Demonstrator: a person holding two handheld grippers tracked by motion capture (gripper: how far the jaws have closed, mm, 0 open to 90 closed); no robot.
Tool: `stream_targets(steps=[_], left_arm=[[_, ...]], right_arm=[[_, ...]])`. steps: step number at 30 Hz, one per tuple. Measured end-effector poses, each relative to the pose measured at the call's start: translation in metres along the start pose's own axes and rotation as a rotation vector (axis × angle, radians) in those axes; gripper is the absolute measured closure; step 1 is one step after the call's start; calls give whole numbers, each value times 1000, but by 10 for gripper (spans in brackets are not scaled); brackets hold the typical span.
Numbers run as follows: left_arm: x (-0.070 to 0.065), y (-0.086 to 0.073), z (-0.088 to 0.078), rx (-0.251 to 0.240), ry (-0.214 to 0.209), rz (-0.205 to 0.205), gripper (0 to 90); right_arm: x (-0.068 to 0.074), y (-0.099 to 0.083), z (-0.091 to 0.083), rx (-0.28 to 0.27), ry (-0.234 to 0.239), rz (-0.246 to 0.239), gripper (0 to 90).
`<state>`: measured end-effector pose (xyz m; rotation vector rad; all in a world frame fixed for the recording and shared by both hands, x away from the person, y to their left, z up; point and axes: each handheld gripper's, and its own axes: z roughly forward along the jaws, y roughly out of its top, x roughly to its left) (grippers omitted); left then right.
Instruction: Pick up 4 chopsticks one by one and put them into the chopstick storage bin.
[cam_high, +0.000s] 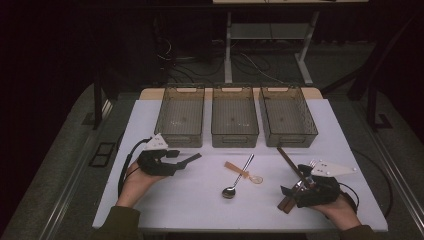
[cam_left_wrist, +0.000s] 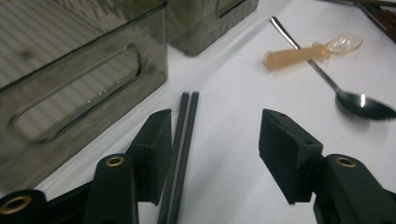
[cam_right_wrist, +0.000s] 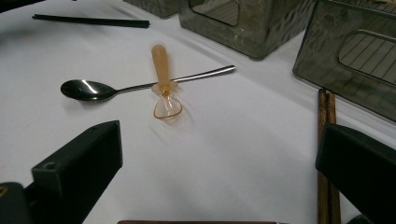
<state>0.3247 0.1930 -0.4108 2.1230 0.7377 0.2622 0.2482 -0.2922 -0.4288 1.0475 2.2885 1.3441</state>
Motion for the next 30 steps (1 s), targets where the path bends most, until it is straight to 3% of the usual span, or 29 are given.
stream_targets(steps=[5, 9, 13, 18, 25, 30], left_arm=[[3, -16, -14, 4, 18, -17, 461], [8, -26, -22, 2, 41, -31, 571], [14, -28, -22, 7, 45, -47, 686], [17, -32, -16, 56, 41, -39, 785], [19, -36, -10, 82, 22, -39, 806], [17, -36, -4, 113, 27, -3, 795]], right_arm=[[0, 0, 0, 0, 1, -2, 3], [0, 0, 0, 1, 3, -1, 3], [0, 0, 1, 4, 5, -1, 3], [0, 0, 1, 1, 3, 1, 3], [0, 0, 1, 1, 2, 1, 3], [-1, 0, 1, 0, 0, 1, 3]])
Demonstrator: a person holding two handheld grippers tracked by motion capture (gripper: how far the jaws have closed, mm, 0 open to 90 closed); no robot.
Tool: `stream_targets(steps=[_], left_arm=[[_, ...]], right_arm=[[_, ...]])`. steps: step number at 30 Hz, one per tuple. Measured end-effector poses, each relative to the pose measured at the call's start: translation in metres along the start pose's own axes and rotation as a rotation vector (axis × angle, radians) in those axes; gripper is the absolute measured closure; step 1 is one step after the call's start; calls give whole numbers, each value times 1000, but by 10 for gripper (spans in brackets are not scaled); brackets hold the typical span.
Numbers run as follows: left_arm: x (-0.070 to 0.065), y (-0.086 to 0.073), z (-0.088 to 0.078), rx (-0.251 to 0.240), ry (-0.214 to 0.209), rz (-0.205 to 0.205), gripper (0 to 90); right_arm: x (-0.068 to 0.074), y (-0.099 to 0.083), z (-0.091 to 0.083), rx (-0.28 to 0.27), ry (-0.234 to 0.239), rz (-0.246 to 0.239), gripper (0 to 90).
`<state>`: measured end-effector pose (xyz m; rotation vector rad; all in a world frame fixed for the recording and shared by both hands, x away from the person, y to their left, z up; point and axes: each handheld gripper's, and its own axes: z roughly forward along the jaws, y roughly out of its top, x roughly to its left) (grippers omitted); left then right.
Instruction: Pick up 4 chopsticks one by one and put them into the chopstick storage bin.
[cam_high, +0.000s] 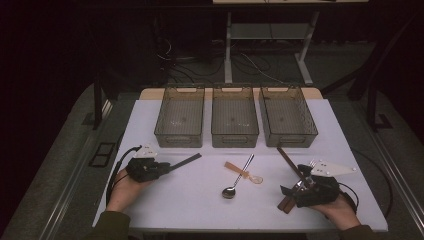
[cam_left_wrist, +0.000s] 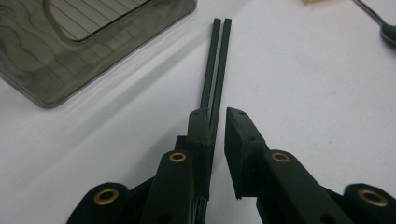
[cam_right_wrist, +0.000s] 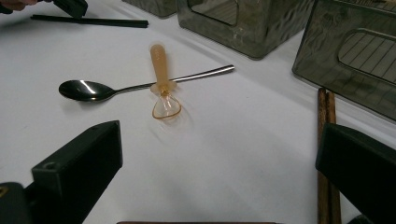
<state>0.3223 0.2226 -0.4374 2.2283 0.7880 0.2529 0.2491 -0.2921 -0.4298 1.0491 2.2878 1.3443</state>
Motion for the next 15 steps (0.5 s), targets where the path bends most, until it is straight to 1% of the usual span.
stream_targets(steps=[2, 4, 6, 8, 9, 14, 15], left_arm=[[0, 0, 2, 5, 6, 9, 793], [0, 0, 2, 5, 6, 5, 795], [1, 0, 2, 15, 10, 15, 799], [1, -1, 3, 16, 10, 16, 801], [1, -1, 3, 21, 11, 28, 804], [1, -1, 4, 23, 9, 30, 813], [1, -1, 4, 24, 8, 25, 816]], right_arm=[[0, 0, 0, 0, -1, 0, 3], [0, 0, 0, 1, -2, 0, 3], [0, 0, 0, 0, -1, 2, 3], [0, 0, 0, 0, -1, 1, 3], [0, 0, 0, 0, -1, 2, 3], [0, 0, 0, 0, -1, 3, 3], [0, 0, 0, -1, -2, 3, 3]])
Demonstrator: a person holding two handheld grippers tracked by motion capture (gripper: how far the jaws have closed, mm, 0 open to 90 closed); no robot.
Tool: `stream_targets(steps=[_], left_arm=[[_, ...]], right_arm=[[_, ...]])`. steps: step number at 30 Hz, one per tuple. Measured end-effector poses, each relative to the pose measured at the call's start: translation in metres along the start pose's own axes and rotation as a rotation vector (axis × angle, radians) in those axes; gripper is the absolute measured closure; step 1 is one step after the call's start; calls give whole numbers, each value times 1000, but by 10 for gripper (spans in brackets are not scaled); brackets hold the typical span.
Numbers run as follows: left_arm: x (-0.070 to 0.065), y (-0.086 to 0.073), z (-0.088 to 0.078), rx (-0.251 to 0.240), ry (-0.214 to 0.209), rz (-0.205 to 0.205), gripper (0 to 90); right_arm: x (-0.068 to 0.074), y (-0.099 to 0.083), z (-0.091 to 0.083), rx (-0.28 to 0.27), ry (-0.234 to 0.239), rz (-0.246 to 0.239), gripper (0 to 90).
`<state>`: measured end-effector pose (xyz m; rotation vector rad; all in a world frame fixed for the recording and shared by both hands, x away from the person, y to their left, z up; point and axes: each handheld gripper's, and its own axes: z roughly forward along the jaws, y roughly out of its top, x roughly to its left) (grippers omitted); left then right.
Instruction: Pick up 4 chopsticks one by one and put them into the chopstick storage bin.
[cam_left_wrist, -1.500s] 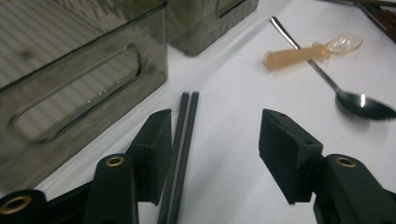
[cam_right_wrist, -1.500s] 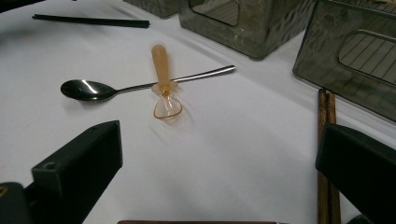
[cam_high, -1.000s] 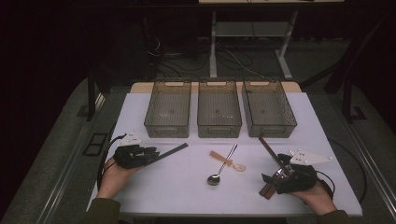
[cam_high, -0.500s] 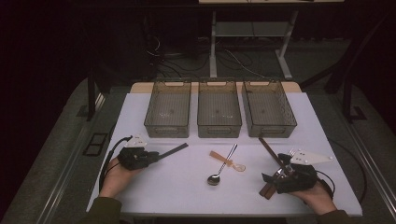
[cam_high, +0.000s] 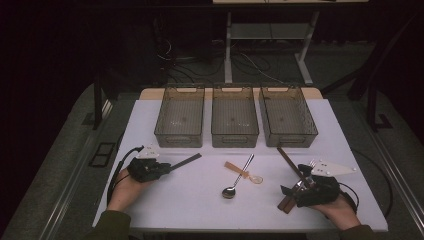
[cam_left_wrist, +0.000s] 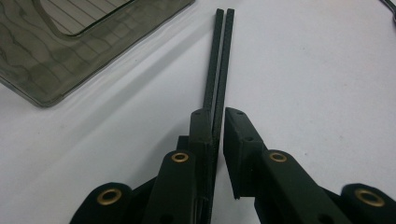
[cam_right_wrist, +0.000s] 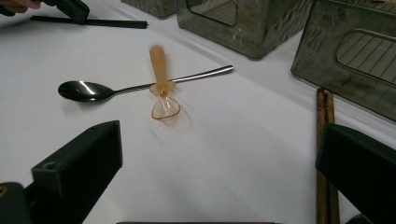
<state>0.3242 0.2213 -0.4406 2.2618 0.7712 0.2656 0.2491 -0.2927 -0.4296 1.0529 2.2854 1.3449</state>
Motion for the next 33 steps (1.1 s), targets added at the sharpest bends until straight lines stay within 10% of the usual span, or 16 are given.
stream_targets(steps=[33], left_arm=[[-1, -1, 5, 26, -41, 34, 851]], right_arm=[[1, 0, 0, 2, -1, -4, 3]])
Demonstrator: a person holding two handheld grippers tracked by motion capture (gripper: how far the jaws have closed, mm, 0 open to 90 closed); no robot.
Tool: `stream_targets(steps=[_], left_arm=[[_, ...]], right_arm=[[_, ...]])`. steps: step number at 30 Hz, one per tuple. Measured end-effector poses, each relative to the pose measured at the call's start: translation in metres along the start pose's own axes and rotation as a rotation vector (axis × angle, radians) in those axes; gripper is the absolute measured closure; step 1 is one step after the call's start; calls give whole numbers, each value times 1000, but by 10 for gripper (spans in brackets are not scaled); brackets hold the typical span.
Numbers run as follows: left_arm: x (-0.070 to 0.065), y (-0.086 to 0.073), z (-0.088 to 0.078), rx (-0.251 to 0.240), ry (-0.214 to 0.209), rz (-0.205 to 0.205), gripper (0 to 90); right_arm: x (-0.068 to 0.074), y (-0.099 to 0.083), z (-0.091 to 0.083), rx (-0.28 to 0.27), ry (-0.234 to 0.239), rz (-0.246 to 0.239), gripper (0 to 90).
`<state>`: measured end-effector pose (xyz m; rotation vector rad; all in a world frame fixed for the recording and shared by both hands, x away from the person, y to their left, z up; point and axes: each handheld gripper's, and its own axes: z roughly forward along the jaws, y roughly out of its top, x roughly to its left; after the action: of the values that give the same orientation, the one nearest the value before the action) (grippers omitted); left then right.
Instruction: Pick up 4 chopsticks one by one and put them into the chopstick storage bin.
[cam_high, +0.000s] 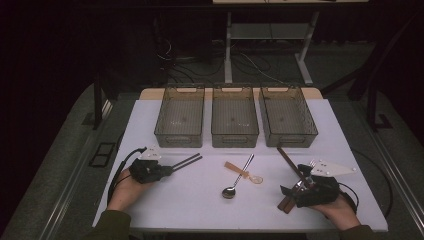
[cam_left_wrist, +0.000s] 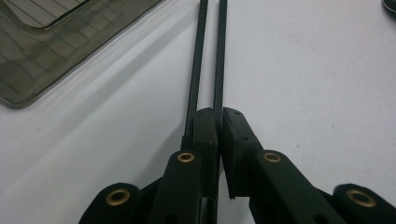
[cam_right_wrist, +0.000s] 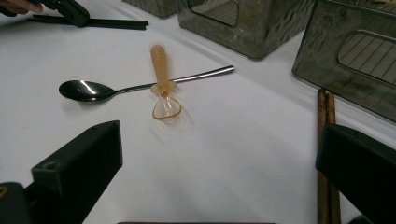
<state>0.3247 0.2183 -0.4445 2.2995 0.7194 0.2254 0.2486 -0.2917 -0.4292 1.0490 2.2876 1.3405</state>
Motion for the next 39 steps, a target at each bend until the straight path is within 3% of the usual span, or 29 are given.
stream_targets(steps=[4, 12, 17, 26, 39], left_arm=[[-2, 1, 0, 8, 8, 17, 858], [-1, 2, -1, 7, -5, 3, 859], [-2, 4, -3, -1, -6, 18, 859], [-5, 7, -7, -20, -17, -5, 860], [-11, 12, -12, -27, -18, 15, 859]], right_arm=[[0, 0, 0, -2, 1, 0, 3], [0, -1, 2, -3, 3, -1, 3], [1, -1, 4, 0, 5, -8, 3], [1, -1, 4, 0, 5, -8, 3], [0, -1, 3, -3, 6, -2, 3]])
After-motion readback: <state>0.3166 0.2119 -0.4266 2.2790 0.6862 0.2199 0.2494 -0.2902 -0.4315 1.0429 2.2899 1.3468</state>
